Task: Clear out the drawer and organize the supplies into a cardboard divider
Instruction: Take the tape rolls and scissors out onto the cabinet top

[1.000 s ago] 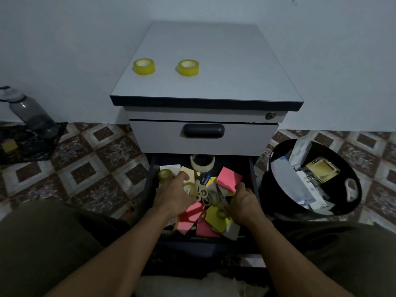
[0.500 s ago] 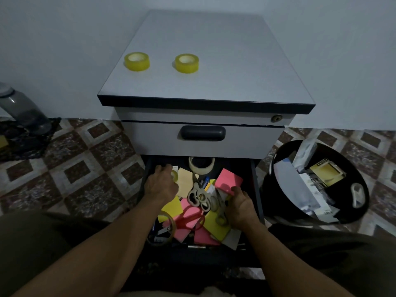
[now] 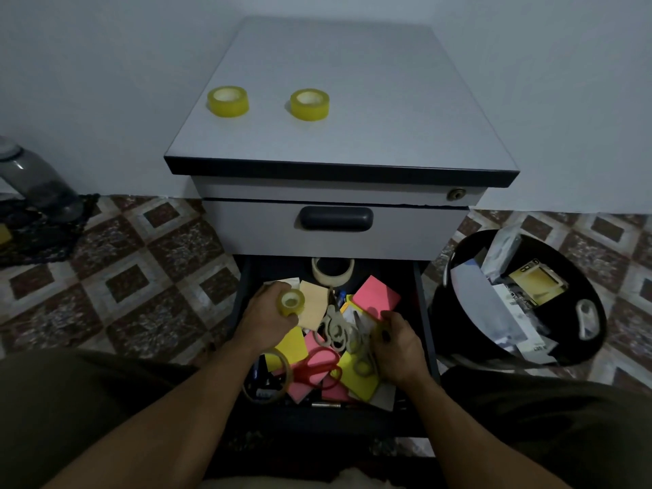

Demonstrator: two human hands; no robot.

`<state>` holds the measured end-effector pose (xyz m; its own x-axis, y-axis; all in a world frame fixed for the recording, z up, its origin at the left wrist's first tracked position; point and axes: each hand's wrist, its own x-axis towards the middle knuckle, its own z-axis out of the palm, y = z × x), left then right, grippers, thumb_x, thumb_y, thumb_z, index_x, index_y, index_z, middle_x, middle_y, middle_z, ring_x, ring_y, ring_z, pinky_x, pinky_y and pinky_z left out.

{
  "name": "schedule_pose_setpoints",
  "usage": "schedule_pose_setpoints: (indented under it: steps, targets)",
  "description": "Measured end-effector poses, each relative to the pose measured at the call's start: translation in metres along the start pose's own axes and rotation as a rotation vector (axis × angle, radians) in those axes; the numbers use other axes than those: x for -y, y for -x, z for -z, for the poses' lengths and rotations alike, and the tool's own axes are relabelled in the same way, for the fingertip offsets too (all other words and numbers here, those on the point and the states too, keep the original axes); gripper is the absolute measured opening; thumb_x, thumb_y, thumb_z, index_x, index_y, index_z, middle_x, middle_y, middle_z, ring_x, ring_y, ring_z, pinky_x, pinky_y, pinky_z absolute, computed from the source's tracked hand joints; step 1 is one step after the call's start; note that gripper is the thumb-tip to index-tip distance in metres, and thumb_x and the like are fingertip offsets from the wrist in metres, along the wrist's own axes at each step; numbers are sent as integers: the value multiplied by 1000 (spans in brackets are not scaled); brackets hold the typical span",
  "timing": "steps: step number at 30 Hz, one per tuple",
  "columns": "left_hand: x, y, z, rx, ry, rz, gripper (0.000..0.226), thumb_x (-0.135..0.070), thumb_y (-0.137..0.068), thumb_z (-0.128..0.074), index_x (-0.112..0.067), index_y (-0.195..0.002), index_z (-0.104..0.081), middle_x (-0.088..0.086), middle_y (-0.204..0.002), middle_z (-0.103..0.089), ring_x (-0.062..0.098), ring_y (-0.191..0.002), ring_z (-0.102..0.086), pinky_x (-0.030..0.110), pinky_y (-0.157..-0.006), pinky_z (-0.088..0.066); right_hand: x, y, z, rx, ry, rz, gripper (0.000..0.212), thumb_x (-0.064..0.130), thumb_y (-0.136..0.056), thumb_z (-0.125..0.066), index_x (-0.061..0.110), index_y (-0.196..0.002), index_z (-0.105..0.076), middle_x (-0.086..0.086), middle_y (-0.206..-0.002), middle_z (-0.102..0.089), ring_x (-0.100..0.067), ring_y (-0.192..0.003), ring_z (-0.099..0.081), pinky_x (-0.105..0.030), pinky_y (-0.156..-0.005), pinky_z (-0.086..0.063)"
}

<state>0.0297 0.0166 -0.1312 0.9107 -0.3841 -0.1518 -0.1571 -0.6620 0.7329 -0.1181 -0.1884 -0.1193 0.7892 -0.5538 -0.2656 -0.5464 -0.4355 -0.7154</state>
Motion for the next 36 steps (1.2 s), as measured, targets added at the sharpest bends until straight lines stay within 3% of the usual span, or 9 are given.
schedule_pose_setpoints:
  steps: [4, 11, 15, 20, 24, 26, 29, 32, 36]
  targets:
    - [1, 2, -1, -25, 58, 50, 50, -9, -74, -77, -17, -119, -55, 3, -105, -64, 23, -95, -61, 31, -78, -49, -9, 3, -7, -17, 43, 45, 37, 4, -86, -56, 11, -122, -59, -12, -117, -57, -31, -107, -58, -25, -82, -40]
    - [6, 4, -4, 39, 95, 45, 64, -7, -75, -78, -21, -130, -50, 2, -112, -61, 22, -100, -61, 29, -79, -49, -15, 3, -3, 71, 20, 25, 72, -5, -79, -62, 20, -143, -43, -9, -132, -49, -27, -120, -52, -23, -88, -39]
    - [5, 2, -5, 27, 76, 21, 66, -7, -77, -80, -19, -134, -51, 2, -121, -60, 21, -110, -57, 35, -91, -50, -15, -1, -3, 75, 65, 55, 67, -4, -79, -61, 21, -139, -47, -11, -126, -53, -28, -113, -56, -24, -83, -42]
    - [8, 3, -6, 8, 54, -18, 57, -5, -75, -79, -17, -126, -56, 4, -116, -63, 25, -107, -60, 36, -87, -52, -15, -3, -5, 24, 12, 48, 61, 1, -79, -66, 17, -135, -50, -9, -125, -57, -27, -111, -58, -23, -80, -42]
    - [10, 3, -6, -15, 71, -18, 56, -6, -74, -80, -16, -125, -57, 3, -112, -63, 23, -102, -60, 32, -84, -50, -13, -2, -3, 28, -142, 24, 52, 3, -83, -69, 26, -125, -49, 6, -107, -63, -9, -93, -59, -3, -66, -42]
    - [10, 2, -7, -21, 78, -15, 55, -5, -75, -80, -15, -124, -57, 3, -111, -62, 23, -101, -60, 32, -83, -50, -13, -2, -3, -3, -164, 35, 45, 6, -86, -69, 25, -122, -50, 9, -100, -62, -5, -87, -58, -1, -63, -42]
    - [11, 2, -8, -25, 82, -15, 54, -4, -76, -79, -14, -124, -58, 0, -108, -60, 21, -101, -59, 27, -81, -45, -9, -3, -5, -74, -135, 29, 31, 5, -90, -64, 16, -117, -54, -1, -103, -61, -13, -85, -60, -8, -57, -44]
    - [12, 2, -8, -19, 74, -18, 54, -5, -75, -80, -15, -124, -59, 0, -109, -62, 19, -100, -59, 27, -82, -46, -10, -9, -9, -84, 9, 44, 33, 3, -90, -60, 13, -121, -53, -7, -115, -55, -20, -97, -54, -27, -74, -42]
    - [13, 3, -8, -19, 67, -28, 52, -3, -74, -78, -16, -121, -60, -3, -106, -62, 19, -100, -61, 30, -83, -50, -12, -12, -9, -57, 57, 39, 41, -1, -86, -61, 12, -123, -51, -10, -119, -53, -24, -103, -53, -30, -81, -43]
